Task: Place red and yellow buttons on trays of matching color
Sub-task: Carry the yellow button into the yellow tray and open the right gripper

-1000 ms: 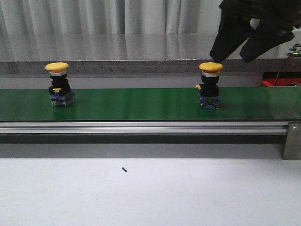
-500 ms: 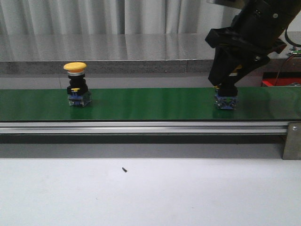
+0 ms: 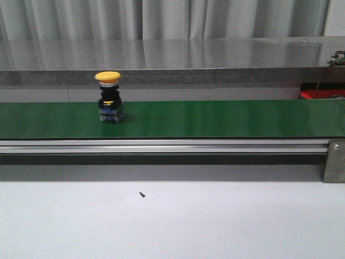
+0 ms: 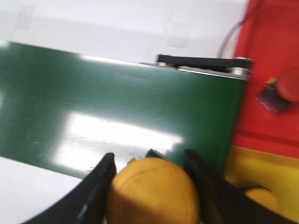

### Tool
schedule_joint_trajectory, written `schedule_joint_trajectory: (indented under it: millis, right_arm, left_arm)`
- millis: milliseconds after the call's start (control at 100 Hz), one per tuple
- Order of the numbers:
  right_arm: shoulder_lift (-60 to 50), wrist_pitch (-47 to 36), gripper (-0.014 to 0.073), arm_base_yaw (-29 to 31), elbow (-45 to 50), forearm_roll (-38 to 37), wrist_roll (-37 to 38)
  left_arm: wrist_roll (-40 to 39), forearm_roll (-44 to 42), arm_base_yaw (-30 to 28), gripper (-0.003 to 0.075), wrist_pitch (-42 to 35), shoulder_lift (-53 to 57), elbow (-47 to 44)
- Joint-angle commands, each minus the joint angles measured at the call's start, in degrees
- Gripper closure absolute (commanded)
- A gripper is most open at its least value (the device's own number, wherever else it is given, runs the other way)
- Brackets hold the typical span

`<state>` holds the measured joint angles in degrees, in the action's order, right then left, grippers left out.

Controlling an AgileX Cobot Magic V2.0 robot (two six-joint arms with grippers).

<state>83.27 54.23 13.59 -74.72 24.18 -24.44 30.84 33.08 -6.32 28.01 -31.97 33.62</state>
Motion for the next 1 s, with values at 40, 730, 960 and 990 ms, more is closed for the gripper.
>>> schedule_joint_trajectory:
  millis: [40,730,960,990]
  right_arm:
    - [-1.87,-0.98,0.0398,8.98,-1.44,-0.19,0.09]
    - [20.84,-8.62,0.0398,21.06,-0.14,-0.53,0.09]
    - [21.77,-8.7,0.0279,20.98,-0.14,1.02,0.09]
    - [21.77,-8.56,0.0237,20.98,-0.14,1.02,0.09]
  left_arm:
    - [0.1,1.79,0.34,0.074,-3.49,0.04,1.51]
    - [0.1,1.79,0.34,0.074,-3.49,0.04,1.43]
    - [0.1,1.79,0.34,0.074,-3.49,0.04,1.43]
    - [0.1,1.79,0.34,0.074,-3.49,0.04,1.43]
